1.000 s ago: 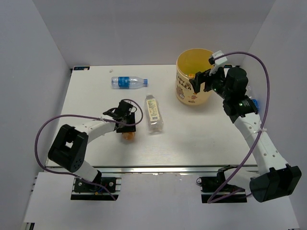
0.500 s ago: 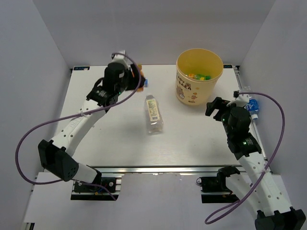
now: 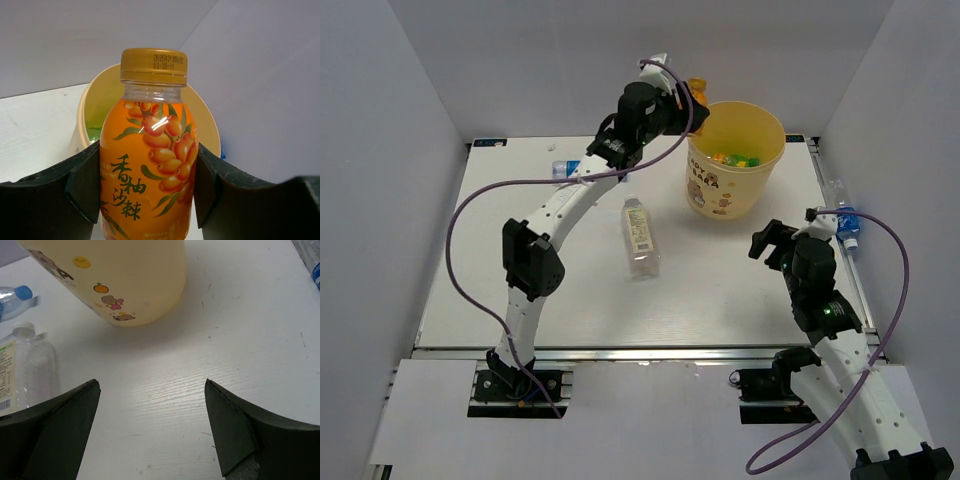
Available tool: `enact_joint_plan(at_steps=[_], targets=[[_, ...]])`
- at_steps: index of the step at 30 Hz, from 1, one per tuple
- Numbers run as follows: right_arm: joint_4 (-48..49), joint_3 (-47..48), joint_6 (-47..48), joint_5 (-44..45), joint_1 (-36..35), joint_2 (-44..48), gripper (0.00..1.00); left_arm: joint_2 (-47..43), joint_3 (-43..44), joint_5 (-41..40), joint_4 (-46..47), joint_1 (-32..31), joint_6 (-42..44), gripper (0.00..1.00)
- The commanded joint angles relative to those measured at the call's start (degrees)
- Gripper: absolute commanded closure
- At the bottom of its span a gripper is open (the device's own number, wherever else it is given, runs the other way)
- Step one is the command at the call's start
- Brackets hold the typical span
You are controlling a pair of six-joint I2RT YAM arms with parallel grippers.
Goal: Put the plastic bottles in the bin
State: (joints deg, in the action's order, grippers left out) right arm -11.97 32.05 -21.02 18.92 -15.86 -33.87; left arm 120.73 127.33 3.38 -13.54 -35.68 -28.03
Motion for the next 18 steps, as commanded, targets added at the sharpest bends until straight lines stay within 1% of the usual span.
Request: enact_joint_plan(at_steps=[1, 3, 4, 6, 7, 8, 10, 11, 15, 18], targets=[[1.3, -0.3, -0.1, -1.2, 0.0, -0.4, 0.11, 1.2, 4.2, 1.5, 9.7, -0.7, -3.4, 0.76], [2.2, -0.9, 0.3, -1.8, 0.0, -0.4, 0.11, 3.9, 5.6, -0.2, 12.8, -1.8, -3.9, 0.76], [2.4, -1.1, 0.2, -2.1, 0.0, -0.4, 0.11, 5.1, 6.9, -3.3, 15.2, -2.5, -4.0, 0.78], [2.8, -1.5, 0.8, -2.6, 0.0, -0.6, 0.11, 9.7, 12.1, -6.3, 16.3, -3.8, -4.7, 0.79], [2.7, -1.3, 0.9, -2.5, 0.0, -0.7, 0.11, 11.0, 13.7, -6.5, 17.0, -4.0, -5.3, 0.7], [2.5, -1.3, 1.0, -2.5, 0.0, -0.8, 0.11, 12.1, 14.5, -6.9, 17.4, -4.1, -5.9, 0.56], [2.2, -1.3, 1.2, -2.0, 0.0, -0.8, 0.11, 12.2, 12.9, -7.0, 18.2, -4.1, -6.7, 0.18], [2.2, -1.3, 1.3, -2.1, 0.0, -0.7, 0.11, 11.1, 11.4, -7.8, 17.4, -4.1, -6.4, 0.02], [3.5, -1.7, 2.3, -4.4, 0.0, -0.5, 0.11, 8.2, 9.3, -6.9, 15.6, -4.1, -4.1, 0.02], [3.6, -1.3, 3.0, -6.9, 0.0, -1.2, 0.11, 4.8, 9.1, -7.5, 11.6, -4.2, -1.1, 0.02]])
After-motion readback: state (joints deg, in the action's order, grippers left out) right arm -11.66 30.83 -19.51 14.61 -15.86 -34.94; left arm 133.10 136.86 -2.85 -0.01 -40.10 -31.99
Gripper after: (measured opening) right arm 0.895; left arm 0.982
